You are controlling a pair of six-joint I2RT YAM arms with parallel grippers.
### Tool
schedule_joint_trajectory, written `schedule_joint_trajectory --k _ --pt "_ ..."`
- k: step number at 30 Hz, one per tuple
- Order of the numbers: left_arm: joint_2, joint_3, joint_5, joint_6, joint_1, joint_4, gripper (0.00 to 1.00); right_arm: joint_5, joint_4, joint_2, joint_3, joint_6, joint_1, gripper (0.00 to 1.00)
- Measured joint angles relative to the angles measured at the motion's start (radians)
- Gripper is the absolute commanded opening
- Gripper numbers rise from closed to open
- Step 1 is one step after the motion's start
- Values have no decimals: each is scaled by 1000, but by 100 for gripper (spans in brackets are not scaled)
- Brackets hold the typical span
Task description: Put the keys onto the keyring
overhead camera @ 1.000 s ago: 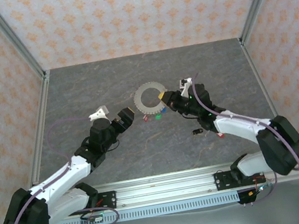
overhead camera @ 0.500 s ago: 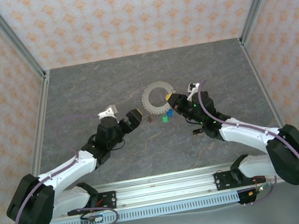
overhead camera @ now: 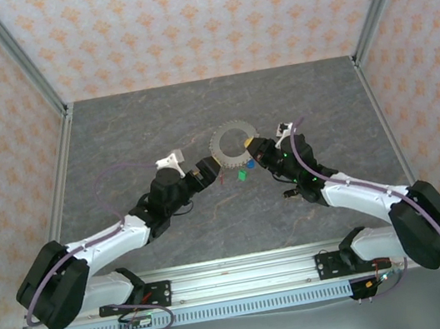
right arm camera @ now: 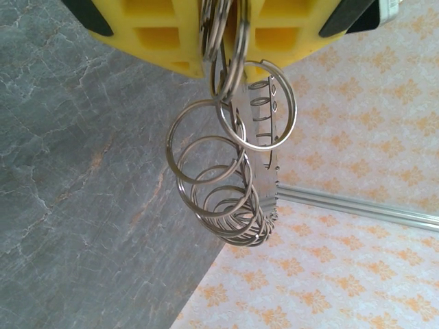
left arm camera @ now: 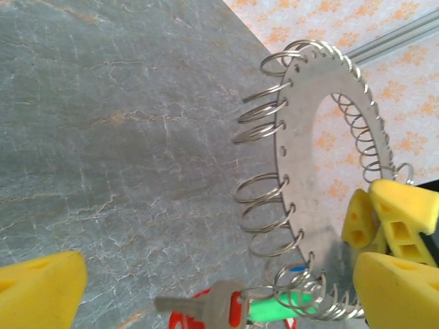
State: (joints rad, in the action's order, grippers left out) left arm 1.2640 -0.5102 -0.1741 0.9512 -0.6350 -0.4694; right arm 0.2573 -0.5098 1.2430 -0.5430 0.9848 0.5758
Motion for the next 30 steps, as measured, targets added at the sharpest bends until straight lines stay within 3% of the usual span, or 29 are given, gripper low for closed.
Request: schedule_joint_trajectory --k 6,14,20,30 --pt "63 -13 -33 29 -8 -65 94 16 -12 20 0 26 0 0" --pt "108 -55 -50 64 -44 -127 74 53 -45 28 0 63 9 0" --pt "145 -86 -51 84 -47 -161 64 76 -60 28 0 85 18 0" --pt "164 -93 -43 100 -57 -193 27 106 -55 27 0 89 31 2"
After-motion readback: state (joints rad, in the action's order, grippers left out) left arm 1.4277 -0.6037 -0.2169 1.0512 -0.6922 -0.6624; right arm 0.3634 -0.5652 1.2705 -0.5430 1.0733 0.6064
